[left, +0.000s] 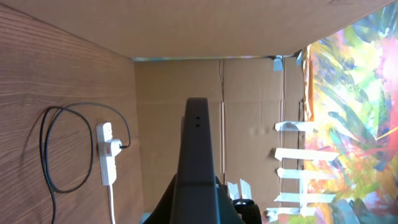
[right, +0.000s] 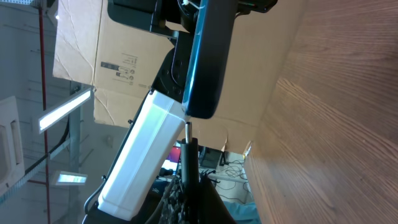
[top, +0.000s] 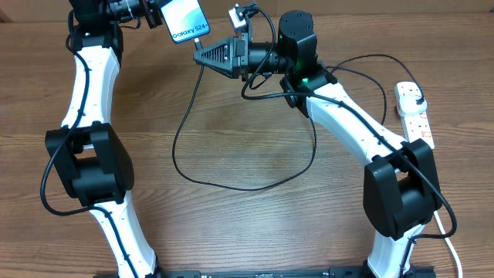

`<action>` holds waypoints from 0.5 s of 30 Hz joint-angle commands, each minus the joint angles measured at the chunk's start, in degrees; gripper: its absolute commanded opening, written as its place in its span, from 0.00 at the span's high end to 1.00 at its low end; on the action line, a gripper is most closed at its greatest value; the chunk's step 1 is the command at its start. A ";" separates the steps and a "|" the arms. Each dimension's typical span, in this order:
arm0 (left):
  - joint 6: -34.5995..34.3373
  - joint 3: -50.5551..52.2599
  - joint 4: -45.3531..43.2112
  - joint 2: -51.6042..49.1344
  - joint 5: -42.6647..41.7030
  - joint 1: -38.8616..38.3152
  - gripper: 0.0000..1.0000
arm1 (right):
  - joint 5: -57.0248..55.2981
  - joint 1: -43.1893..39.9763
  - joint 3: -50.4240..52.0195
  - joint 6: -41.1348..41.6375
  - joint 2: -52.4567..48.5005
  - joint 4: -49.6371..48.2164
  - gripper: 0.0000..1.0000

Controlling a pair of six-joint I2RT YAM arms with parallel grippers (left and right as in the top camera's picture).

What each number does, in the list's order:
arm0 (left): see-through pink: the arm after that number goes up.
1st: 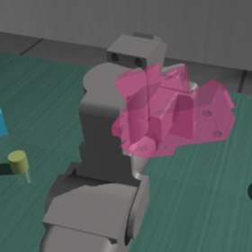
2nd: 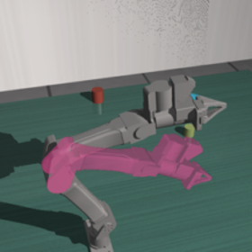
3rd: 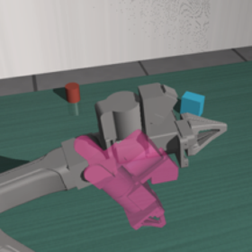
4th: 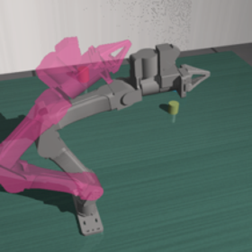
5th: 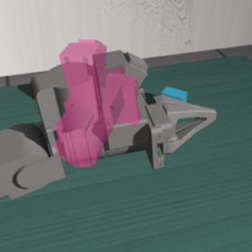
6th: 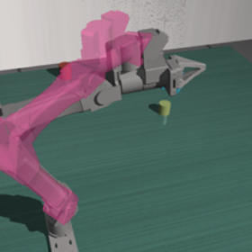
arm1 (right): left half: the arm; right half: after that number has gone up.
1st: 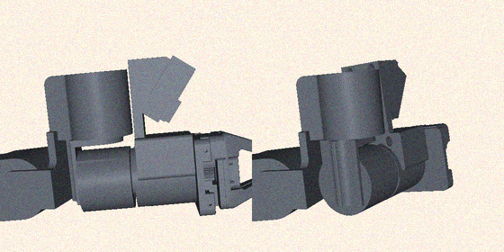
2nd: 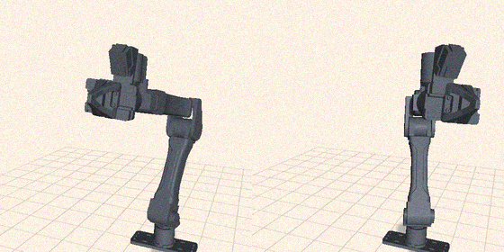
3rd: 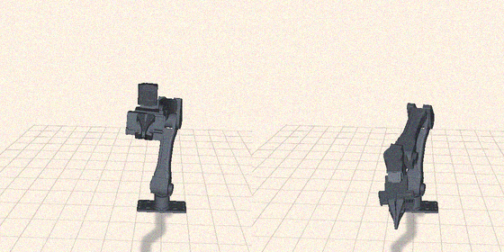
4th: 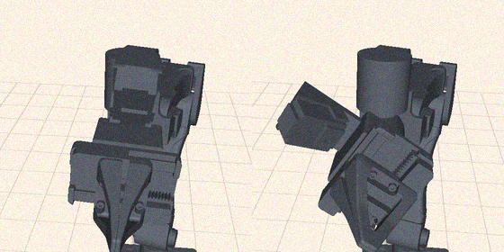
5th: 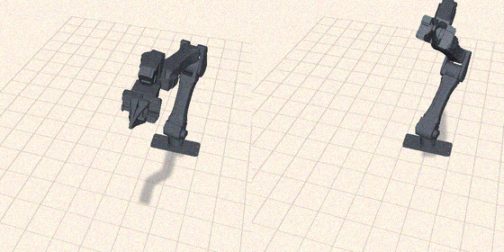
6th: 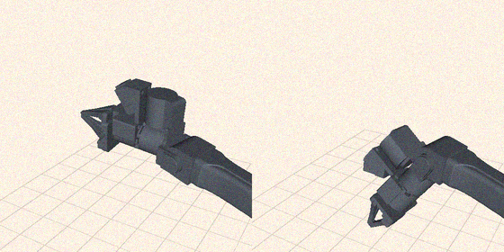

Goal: Plug charger to phone and switch on socket
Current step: 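Push the USB-C plug into the phone's port held by the left gripper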

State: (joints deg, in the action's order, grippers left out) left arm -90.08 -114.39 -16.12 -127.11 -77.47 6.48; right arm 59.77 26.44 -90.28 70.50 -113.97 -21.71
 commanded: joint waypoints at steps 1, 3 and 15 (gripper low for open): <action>-0.61 -1.01 -0.39 2.25 -1.11 -0.92 0.96 | 0.26 0.17 -1.29 -0.46 1.75 -0.31 0.96; -0.81 -1.01 -0.39 2.25 -1.11 -1.05 0.96 | 0.26 0.17 -1.29 -0.44 1.75 -0.31 0.96; -1.46 -1.01 -0.42 2.25 -1.81 -1.07 0.96 | 0.24 0.17 -1.29 -0.44 1.75 -0.31 0.96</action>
State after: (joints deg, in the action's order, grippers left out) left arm -90.50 -114.39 -16.12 -127.11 -77.87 5.96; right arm 59.79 26.46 -90.28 70.50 -113.97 -21.76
